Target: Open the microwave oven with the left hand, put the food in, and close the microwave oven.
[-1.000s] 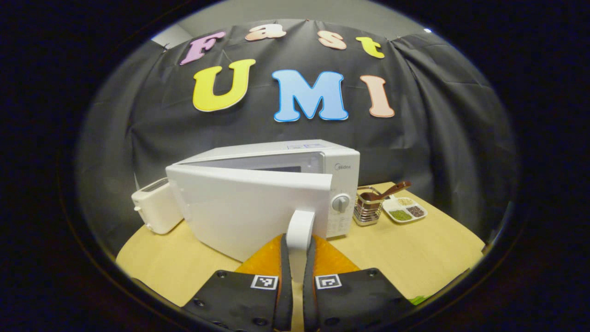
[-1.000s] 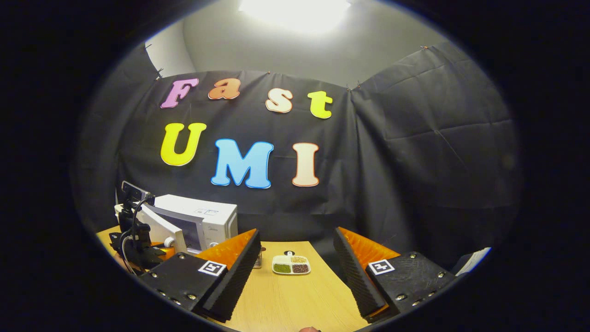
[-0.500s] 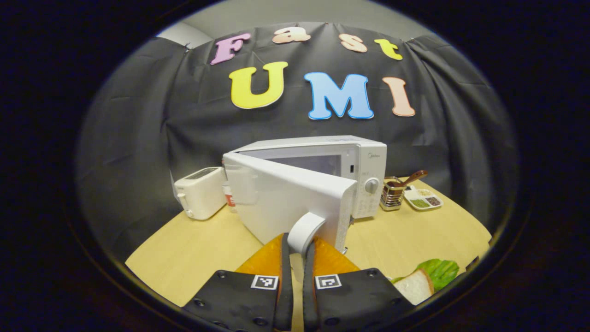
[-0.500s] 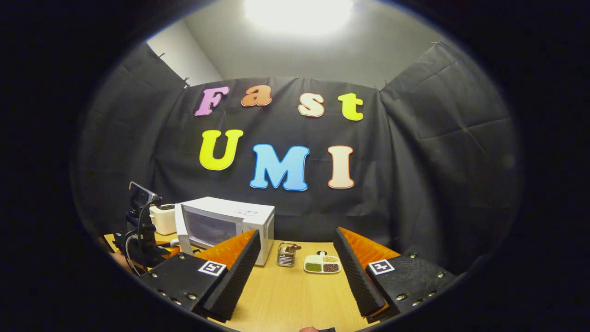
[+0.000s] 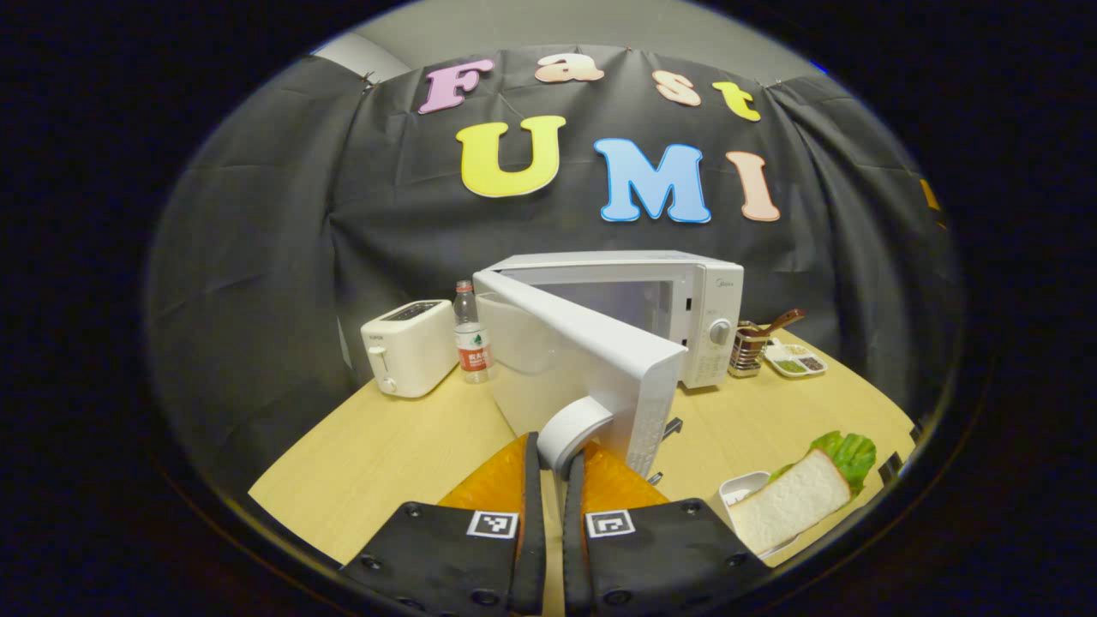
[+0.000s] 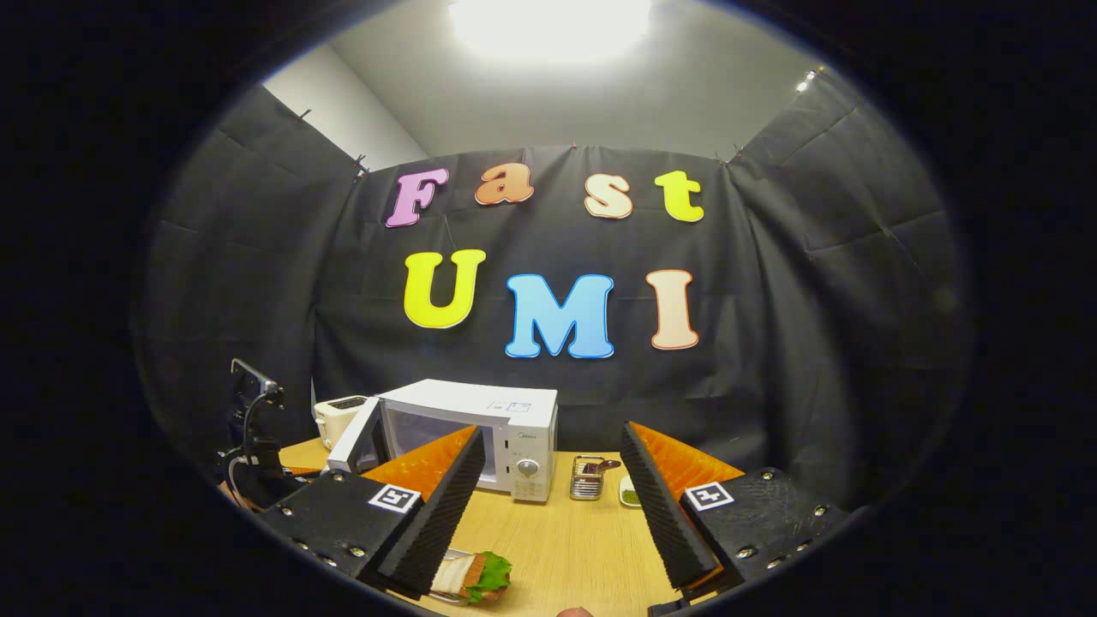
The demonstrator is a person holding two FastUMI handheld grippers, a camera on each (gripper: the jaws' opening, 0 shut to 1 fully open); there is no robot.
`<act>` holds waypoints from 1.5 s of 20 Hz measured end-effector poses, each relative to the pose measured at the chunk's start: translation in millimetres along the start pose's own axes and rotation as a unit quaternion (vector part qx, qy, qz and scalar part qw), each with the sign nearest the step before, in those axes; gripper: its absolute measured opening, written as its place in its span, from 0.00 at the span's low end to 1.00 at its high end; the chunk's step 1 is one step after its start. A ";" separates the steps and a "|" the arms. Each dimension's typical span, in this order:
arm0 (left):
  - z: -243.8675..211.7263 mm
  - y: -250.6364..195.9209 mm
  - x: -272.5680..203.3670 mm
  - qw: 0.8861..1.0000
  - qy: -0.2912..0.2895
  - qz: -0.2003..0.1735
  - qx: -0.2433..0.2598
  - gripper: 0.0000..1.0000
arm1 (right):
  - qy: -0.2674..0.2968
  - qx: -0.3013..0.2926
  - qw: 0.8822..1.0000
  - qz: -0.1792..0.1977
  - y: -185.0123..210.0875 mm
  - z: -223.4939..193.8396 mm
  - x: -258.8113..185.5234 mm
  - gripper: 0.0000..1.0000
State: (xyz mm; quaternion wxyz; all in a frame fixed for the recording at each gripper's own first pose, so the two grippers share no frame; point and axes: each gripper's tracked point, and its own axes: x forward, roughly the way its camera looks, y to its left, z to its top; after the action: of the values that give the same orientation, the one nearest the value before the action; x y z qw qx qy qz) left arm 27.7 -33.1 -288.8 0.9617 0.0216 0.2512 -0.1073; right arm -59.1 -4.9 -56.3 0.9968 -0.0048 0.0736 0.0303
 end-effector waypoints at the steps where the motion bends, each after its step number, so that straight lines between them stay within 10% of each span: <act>1: -0.4 7.3 -1.5 1.000 -0.001 -0.005 0.000 0.17 | -0.001 0.003 1.000 -0.004 8.6 1.4 -0.6 0.96; 10: -8.9 63.1 -12.5 0.999 -0.005 -0.051 0.006 0.17 | 0.009 0.013 0.999 -0.036 78.0 -4.2 -5.8 0.96; 21: -18.4 140.7 -35.5 0.999 -0.018 -0.015 -0.047 0.19 | 0.057 -0.010 0.998 -0.034 108.3 -34.7 3.9 0.96; 23: -11.3 148.0 -51.8 0.998 -0.031 0.007 -0.048 0.30 | 0.079 0.000 0.997 -0.019 106.5 -46.3 10.4 0.96; 28: 34.7 159.8 -103.1 0.994 -0.082 0.058 -0.045 0.98 | 0.179 0.015 0.983 0.030 93.9 -98.5 25.1 0.96; 30: 63.0 154.5 -124.4 0.991 -0.110 0.072 -0.035 0.96 | 0.217 0.042 0.974 0.043 83.8 -122.0 28.9 0.96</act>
State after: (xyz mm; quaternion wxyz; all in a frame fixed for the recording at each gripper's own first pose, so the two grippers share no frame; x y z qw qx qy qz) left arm -14.4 136.0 -175.1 0.9888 -0.0057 0.1455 -0.0311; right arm -53.6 78.7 -181.6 0.9540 0.0342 0.2900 0.0682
